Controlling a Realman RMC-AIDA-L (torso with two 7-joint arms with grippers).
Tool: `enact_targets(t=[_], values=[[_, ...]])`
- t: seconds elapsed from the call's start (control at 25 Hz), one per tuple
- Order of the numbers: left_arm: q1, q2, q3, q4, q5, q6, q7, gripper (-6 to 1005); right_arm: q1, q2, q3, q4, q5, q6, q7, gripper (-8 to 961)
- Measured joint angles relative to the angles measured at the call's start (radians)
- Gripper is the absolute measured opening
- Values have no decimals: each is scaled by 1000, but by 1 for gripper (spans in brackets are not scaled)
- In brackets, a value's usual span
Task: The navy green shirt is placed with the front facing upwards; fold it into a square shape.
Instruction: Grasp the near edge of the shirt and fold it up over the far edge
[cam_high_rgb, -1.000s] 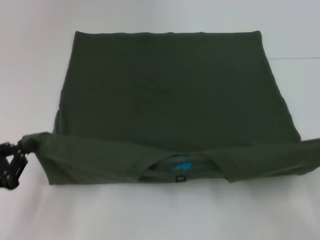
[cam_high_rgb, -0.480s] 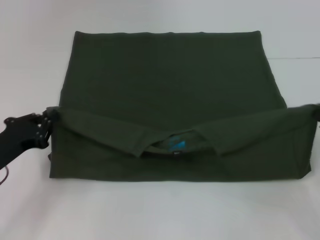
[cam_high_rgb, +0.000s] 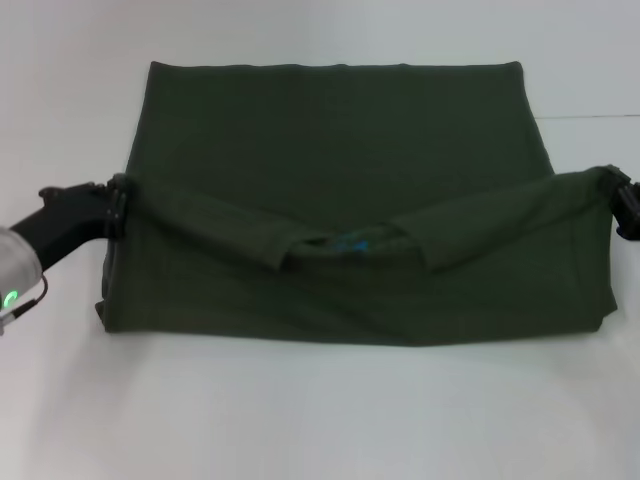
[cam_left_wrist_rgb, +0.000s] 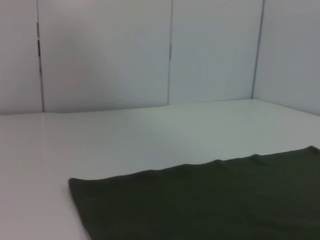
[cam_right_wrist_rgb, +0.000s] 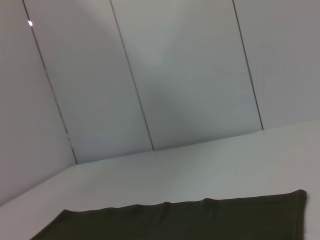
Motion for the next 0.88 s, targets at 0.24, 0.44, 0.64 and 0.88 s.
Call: enact_targets(t=[0.24,0.44,0.64,0.88], values=[[-54,3,3,-17,-13,-93,27,106,50,-2,-9,3,18,117,36,50],[-90,7,3,-51,-44,-177,59,110,86,-13,-31,15,37,174,52,64],[-124,8,3,-70,-76,-251,96,115,134,-24,-84,25,38,279,64,77],[-163,9,3,-104,-102,-339,132,120,192,-24,-146,35,38,406,63,92]])
